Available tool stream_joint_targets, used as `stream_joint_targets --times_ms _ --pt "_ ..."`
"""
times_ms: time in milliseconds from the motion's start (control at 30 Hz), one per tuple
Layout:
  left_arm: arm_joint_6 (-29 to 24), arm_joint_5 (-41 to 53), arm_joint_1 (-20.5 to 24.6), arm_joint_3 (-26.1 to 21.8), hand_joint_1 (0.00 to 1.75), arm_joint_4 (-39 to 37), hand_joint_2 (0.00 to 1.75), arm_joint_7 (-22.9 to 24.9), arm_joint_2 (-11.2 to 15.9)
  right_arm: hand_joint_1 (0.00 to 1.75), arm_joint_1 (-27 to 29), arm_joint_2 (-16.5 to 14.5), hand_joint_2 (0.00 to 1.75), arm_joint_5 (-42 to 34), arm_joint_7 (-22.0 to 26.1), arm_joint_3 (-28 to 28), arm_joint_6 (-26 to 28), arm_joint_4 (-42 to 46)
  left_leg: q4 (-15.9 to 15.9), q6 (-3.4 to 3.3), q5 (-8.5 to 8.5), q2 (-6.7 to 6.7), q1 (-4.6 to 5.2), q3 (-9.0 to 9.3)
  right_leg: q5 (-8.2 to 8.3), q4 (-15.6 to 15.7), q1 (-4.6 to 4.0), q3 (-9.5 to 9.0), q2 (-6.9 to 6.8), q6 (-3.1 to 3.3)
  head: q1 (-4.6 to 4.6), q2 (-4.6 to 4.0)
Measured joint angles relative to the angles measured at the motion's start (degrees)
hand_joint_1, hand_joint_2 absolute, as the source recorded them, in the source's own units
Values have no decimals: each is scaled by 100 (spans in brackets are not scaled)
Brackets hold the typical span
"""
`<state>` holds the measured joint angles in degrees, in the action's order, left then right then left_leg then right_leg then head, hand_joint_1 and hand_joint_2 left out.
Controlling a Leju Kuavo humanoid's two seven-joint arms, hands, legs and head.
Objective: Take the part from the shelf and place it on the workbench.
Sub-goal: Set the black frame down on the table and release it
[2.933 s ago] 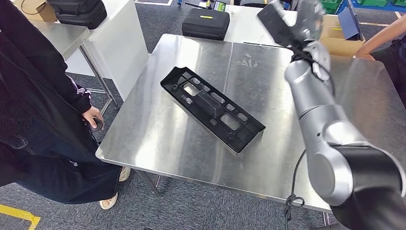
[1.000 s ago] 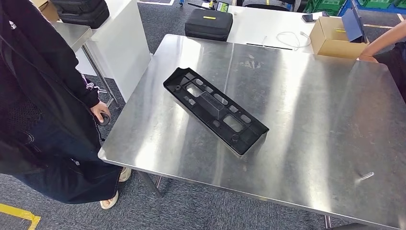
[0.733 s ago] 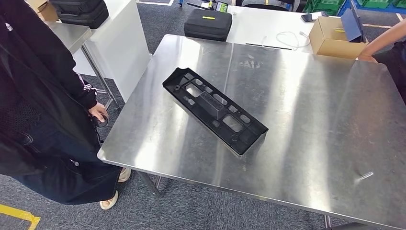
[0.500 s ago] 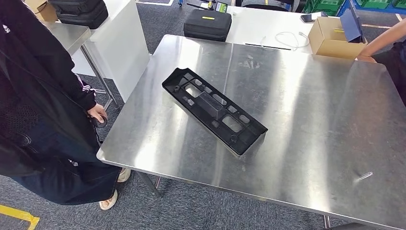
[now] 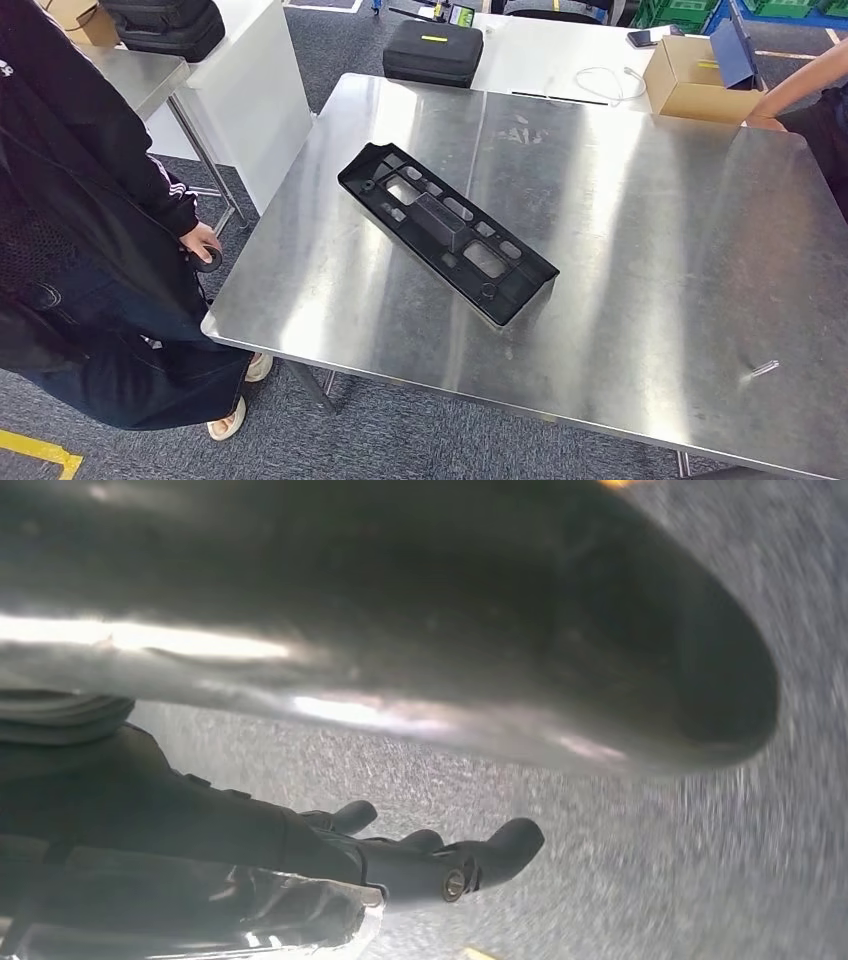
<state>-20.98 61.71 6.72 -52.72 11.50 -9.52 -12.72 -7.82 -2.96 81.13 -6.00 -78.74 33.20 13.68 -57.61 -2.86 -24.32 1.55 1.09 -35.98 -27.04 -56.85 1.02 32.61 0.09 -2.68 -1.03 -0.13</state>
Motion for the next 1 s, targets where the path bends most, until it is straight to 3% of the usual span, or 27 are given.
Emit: stream_joint_targets --times_ms 100,233,267,333,400,433,467,533,567,600,667,733,767,833,900,933,967,1000 --pt "-18 -19 1 -42 0 1 0 68 13 0 30 -214 0 309 -30 219 -184 -43 -10 -10 -10 -2 7 -4 2 10 18 -15 1 -9 -2 0" --pt "-46 -107 -1 -113 0 0 0 176 32 0 51 -472 0 534 47 507 -324 -103 168 -135 73 -17 -20 124 -28 9 26 -82 4 -66 -3 0" --pt "-46 -131 1 -128 0 0 0 183 32 0 50 -511 0 559 49 554 -341 -113 244 -156 115 -26 -41 173 -139 -164 18 -19 3 -44 3 0" --pt "-31 -165 7 -157 0 0 0 195 33 0 44 -551 0 588 49 639 -379 -128 296 -167 150 -44 -62 197 -507 -872 24 282 4 11 9 0" --pt "-15 -183 7 -194 0 0 0 221 34 0 42 -558 0 590 48 706 -405 -132 293 -144 168 -55 -74 170 -748 -1469 49 520 4 -18 10 0" --pt "-11 -185 6 -210 0 0 0 237 34 0 43 -558 0 586 46 726 -413 -133 286 -119 180 -56 -89 151 -738 -1462 67 483 3 -74 11 0" --pt "-8 -187 5 -220 0 0 0 253 34 0 40 -558 0 584 44 743 -418 -133 267 -85 190 -53 -113 126 -641 -1194 91 317 2 -152 12 0" --pt "-5 -186 8 -228 0 2 0 272 40 0 18 -574 0 585 40 781 -422 -139 172 12 185 -41 -144 59 -392 -378 135 -152 -2 -290 23 0" --pt "-7 -185 9 -229 0 3 0 275 45 0 4 -585 0 585 39 805 -424 -144 111 68 163 -38 -147 32 -302 -96 142 -305 -1 -285 22 0" --pt "-8 -181 11 -231 0 4 0 278 51 0 -5 -595 0 585 38 825 -426 -150 68 115 143 -37 -144 19 -261 25 138 -372 0 -240 16 0" --pt "-9 -166 10 -232 0 4 0 285 57 0 -7 -604 0 568 36 850 -424 -157 52 184 141 -39 -160 28 -224 9 111 -353 2 -88 -6 0" --pt "-9 -133 9 -231 0 4 0 303 60 0 -5 -613 0 538 34 857 -417 -157 -38 231 54 -59 -201 -8 -177 4 110 -341 -9 12 -15 0" --pt "-8 -113 11 -231 0 4 0 317 61 0 -4 -617 0 519 35 858 -412 -157 -231 254 -107 -76 -216 -83 -149 7 116 -331 -16 57 -20 0" --pt "-6 -73 17 -228 0 4 0 348 59 0 7 -619 0 484 50 858 -401 -157 -954 287 -598 -110 -224 -352 -112 4 105 -301 -31 110 -25 0" --pt "-4 -44 18 -226 0 4 0 373 59 0 36 -616 0 463 74 858 -394 -157 -1621 301 -908 -117 -225 -565 -92 0 85 -260 -47 121 -25 0" --pt "-4 -35 17 -226 0 4 0 380 60 0 51 -614 0 456 83 858 -390 -157 -1681 292 -911 -120 -225 -537 -86 -1 78 -253 -53 120 -26 -1" --pt "-4 -24 17 -226 0 4 0 383 61 0 60 -614 0 450 87 858 -383 -157 -1492 273 -809 -124 -224 -388 -81 -1 75 -255 -55 115 -25 -1" --pt "-4 -14 21 -225 0 4 0 384 62 0 63 -614 0 442 90 858 -374 -157 -1110 245 -646 -127 -224 -143 -79 -1 73 -263 -54 108 -26 -1"
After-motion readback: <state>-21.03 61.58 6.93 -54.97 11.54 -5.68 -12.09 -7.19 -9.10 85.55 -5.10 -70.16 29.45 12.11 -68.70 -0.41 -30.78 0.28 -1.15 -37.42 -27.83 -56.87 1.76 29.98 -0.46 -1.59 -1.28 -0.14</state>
